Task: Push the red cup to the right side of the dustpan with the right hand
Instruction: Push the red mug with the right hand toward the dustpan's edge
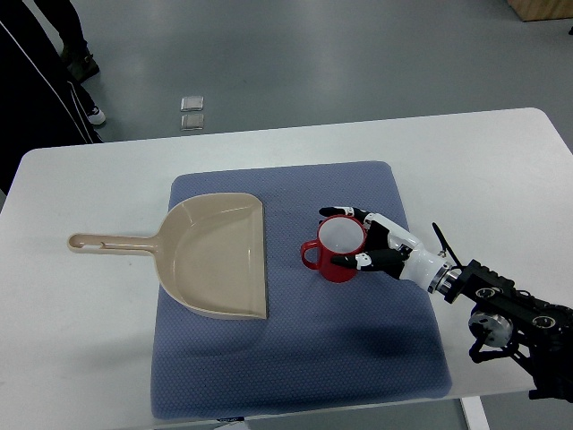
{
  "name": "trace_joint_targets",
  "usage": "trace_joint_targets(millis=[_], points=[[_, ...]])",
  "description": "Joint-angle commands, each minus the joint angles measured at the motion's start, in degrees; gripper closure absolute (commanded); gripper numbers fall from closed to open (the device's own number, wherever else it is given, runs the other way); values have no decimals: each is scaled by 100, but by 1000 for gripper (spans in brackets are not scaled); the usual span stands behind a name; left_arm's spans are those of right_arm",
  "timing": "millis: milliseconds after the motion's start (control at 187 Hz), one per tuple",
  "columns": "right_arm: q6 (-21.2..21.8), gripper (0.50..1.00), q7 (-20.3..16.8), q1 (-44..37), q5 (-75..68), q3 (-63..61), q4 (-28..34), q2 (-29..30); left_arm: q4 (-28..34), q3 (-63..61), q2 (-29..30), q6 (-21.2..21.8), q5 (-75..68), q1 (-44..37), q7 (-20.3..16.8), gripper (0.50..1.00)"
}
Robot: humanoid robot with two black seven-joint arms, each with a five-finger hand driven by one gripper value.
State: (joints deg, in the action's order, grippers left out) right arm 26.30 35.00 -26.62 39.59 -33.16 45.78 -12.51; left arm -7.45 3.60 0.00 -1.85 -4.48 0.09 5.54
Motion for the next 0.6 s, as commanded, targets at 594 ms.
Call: trace_joint_targets(millis=[594], points=[[-423, 566, 0, 25, 22, 451, 484, 240, -2, 0, 0, 0, 0, 0, 0, 500]])
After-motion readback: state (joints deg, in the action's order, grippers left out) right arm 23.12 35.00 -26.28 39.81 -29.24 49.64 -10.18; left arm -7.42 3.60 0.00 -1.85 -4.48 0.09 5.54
